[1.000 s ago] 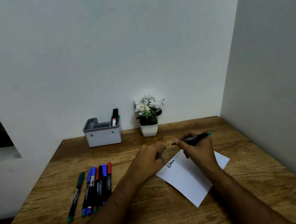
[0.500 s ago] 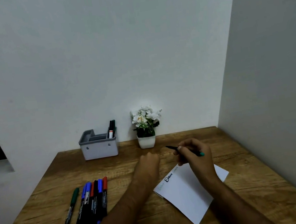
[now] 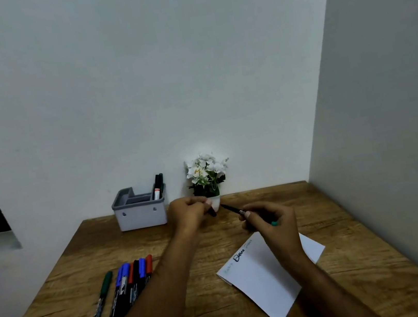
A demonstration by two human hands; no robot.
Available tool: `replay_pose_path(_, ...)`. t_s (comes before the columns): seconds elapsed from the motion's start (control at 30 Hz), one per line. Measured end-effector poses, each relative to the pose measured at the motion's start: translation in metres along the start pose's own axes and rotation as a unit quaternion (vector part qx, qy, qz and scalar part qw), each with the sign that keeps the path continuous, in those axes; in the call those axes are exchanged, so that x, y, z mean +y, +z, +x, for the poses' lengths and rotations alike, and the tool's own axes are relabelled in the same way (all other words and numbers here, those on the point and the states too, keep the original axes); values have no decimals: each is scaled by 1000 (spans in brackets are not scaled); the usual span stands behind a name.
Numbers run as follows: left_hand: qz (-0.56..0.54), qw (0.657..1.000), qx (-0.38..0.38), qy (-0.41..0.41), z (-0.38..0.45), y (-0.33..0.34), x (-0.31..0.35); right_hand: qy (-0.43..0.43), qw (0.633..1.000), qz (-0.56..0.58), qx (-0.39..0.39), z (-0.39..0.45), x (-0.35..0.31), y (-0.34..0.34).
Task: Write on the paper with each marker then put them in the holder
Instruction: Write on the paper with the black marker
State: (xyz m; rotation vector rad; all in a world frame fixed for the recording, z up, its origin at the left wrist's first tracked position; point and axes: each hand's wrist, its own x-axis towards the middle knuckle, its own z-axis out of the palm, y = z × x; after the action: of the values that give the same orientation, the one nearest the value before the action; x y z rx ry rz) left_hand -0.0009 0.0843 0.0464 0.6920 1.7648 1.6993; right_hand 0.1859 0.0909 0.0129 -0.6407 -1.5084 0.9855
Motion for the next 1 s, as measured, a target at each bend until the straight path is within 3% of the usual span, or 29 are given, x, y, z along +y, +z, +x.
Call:
replay_pose_path(0.1,-128,990,-7,-67,1,-3,2,-11,1000,-7,-10,-3,-2,4)
replay_pose_path(0.23,-178,980,-6,-92,-2,-6,2,-12,1000,-19,-19,-6,-2,7)
replay_pose_path(0.63,-183,974,-72,-115,-17,6,-1,0,999,-40,-21,-6,6,15)
replay_pose_path(1.0,-211,973,-21,-88,-18,8,0,4,1000,22,-19,1,5,25)
